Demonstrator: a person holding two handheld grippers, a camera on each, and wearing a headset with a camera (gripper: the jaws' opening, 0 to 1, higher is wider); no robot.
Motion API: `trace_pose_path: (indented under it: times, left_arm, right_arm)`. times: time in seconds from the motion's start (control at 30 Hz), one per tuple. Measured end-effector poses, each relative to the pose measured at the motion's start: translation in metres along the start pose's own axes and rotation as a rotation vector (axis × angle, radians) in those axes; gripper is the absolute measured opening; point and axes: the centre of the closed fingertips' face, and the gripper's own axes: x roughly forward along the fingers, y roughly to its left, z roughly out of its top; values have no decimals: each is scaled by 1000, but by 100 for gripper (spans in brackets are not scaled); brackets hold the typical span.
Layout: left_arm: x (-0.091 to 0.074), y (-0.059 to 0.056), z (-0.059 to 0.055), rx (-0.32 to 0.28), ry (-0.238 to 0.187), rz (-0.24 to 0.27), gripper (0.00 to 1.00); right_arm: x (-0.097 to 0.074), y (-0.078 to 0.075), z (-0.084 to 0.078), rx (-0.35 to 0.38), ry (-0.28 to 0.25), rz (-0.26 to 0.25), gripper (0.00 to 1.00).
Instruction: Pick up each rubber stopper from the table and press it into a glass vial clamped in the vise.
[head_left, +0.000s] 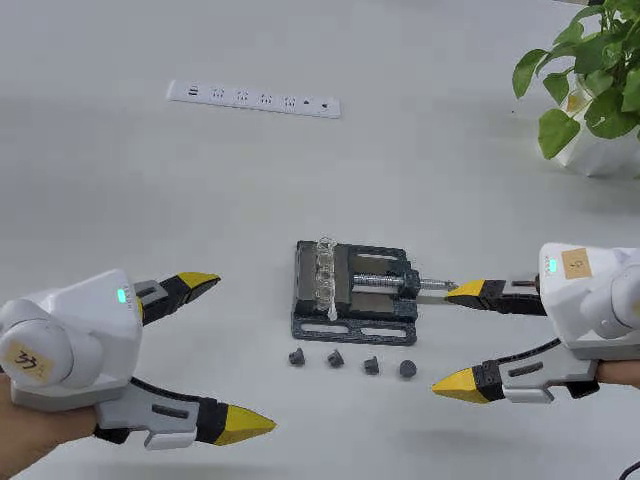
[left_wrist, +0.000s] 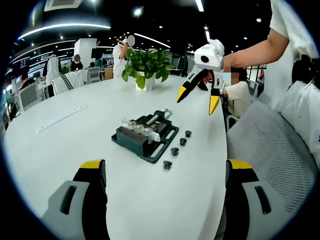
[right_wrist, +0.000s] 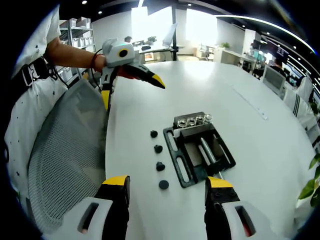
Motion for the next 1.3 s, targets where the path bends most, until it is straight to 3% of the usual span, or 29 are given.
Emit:
trace_pose_path:
  times: [0.2, 0.33, 0.67, 1.0, 1.3]
  left_arm:
    - [1, 0, 1, 3, -4, 1, 99]
    - [3, -1, 1, 4, -8, -2, 99]
    - [4, -1, 0, -3, -17, 1, 99]
    - [7, -1, -1, -9, -29, 0, 99]
    - [8, -1, 1, -15, -44, 4, 99]
  right_arm:
    - [8, 1, 0, -31, 53, 24, 50]
    - [14, 1, -7, -77, 123, 39, 43]
    - [33, 6, -19, -172, 235, 78, 27]
    - [50, 9, -30, -243, 321, 115, 20]
    - [58, 11, -38, -271, 367, 138, 15]
